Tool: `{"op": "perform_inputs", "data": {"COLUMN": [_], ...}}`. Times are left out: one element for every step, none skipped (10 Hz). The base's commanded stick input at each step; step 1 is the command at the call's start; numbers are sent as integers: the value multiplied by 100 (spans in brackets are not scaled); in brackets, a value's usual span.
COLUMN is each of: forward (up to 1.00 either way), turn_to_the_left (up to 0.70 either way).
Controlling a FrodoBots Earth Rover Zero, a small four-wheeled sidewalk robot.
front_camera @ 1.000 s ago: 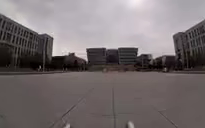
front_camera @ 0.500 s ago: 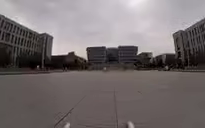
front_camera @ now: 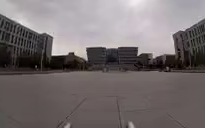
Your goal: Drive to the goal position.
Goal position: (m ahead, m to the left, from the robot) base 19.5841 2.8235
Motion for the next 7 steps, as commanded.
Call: {"op": "perform_inputs", "data": {"forward": [70,70,70,70,70,70,70], "turn_to_the_left": [0,0,0,0,0,0,0]}}
